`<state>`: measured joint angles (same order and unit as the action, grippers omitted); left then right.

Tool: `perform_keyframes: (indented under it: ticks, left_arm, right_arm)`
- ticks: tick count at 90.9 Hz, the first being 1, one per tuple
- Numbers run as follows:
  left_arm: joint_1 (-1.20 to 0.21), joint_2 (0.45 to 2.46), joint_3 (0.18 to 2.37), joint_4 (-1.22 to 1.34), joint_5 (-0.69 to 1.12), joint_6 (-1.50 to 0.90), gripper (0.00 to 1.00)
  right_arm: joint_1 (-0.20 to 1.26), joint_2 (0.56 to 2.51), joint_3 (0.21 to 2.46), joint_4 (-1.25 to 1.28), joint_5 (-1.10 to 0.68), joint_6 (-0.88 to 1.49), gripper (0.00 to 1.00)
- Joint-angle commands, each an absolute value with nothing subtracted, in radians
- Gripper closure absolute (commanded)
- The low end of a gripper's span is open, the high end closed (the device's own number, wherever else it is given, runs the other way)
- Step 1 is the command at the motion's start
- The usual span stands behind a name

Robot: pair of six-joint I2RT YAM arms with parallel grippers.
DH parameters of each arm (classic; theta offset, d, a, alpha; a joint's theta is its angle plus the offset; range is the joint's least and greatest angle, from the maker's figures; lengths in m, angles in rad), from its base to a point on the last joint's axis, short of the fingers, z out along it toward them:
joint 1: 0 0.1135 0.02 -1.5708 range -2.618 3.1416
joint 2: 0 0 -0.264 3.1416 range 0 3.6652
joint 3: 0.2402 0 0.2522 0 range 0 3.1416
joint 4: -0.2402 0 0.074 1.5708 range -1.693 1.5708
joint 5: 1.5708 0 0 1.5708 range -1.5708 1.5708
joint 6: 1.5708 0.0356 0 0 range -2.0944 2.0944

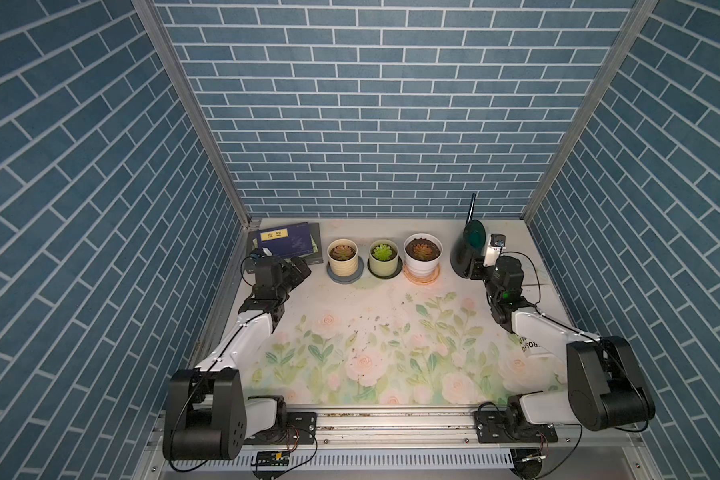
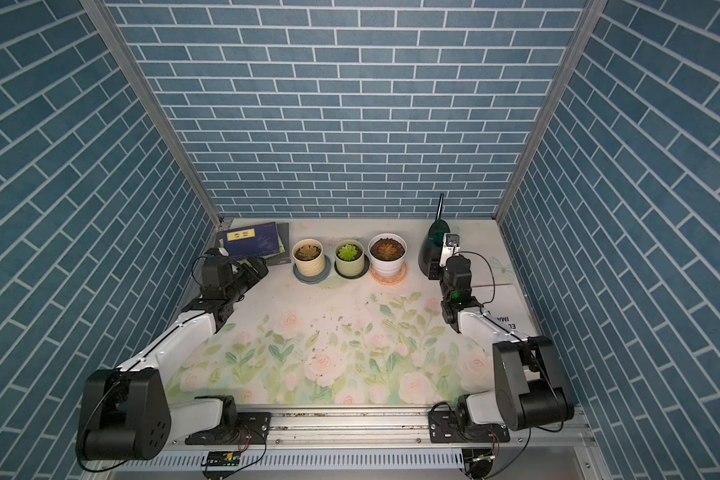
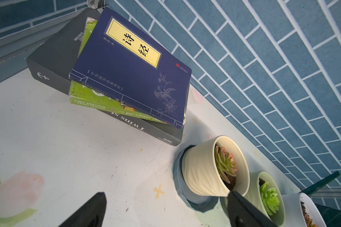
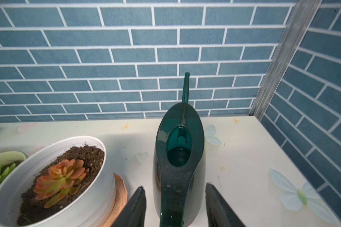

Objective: Water the succulent around the soil edge
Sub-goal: Place the watering can at the center of the board, then reset both arms

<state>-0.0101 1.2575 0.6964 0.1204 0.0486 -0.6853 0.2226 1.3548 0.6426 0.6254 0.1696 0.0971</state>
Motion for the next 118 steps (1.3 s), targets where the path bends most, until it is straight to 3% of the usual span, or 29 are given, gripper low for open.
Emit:
perform_keyframes:
  ticks: [1, 11, 25, 44, 62, 90, 118]
  left_arm:
    - [0.006, 1.260, 0.710, 0.107, -0.008, -0.641, 0.00]
    - [0.013, 1.265, 0.686, 0.158, -0.086, -0.606, 0.00]
    - [0.022, 1.298, 0.635, 0.288, -0.244, -0.512, 0.00]
    - [0.037, 1.335, 0.573, 0.433, -0.396, -0.367, 0.00]
    - [0.055, 1.378, 0.474, 0.625, -0.416, -0.315, 0.00]
    - [0.064, 1.492, 0.423, 0.852, -0.259, -0.212, 0.00]
    - [0.064, 1.412, 0.261, 1.087, -0.179, -0.175, 0.00]
  right_arm:
    - [0.218, 1.298, 0.640, 0.627, 0.210, 0.108, 0.45]
    - [0.219, 1.245, 0.609, 0.650, 0.257, 0.134, 0.32]
    - [0.218, 1.185, 0.538, 0.690, 0.333, 0.140, 0.01]
    - [0.218, 1.139, 0.430, 0.763, 0.415, 0.145, 0.01]
    - [0.219, 1.115, 0.353, 0.821, 0.535, 0.152, 0.01]
    - [0.213, 1.203, 0.342, 0.860, 0.581, 0.133, 0.01]
    - [0.209, 1.292, 0.347, 0.912, 0.592, 0.131, 0.01]
